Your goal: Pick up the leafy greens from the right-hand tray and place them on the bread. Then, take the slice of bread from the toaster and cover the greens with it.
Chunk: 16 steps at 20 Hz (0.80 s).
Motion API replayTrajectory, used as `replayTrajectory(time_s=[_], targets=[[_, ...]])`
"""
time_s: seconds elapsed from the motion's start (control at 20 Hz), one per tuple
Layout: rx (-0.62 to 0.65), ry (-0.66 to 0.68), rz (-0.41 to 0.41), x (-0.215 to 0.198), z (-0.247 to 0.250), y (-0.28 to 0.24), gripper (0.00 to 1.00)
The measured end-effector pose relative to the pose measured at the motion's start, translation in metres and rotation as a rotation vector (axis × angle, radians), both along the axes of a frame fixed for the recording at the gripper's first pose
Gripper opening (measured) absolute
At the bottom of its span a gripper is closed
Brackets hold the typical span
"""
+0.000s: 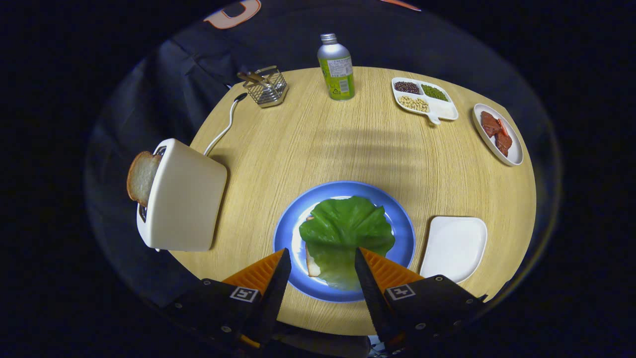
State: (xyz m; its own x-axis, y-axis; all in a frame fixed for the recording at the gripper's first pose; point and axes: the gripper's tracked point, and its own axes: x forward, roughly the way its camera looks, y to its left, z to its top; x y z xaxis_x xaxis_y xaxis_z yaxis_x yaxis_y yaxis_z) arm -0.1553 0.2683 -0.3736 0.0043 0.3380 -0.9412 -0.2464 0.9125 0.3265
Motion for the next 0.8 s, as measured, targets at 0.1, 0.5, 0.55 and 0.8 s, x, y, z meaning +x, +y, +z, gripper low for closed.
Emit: replayTrajectory(time_s=[0.1,0.5,0.55,0.8], targets=[[0.028,-0.011,0.002,0.008,0.017,0.015,0.85],[0.07,-0.074,0.038,0.029,0.09,0.078,0.97],[0.079,-0.07,0.045,0.029,0.097,0.087,0.97],[0.099,-0.051,0.066,0.032,0.123,0.123,0.99]])
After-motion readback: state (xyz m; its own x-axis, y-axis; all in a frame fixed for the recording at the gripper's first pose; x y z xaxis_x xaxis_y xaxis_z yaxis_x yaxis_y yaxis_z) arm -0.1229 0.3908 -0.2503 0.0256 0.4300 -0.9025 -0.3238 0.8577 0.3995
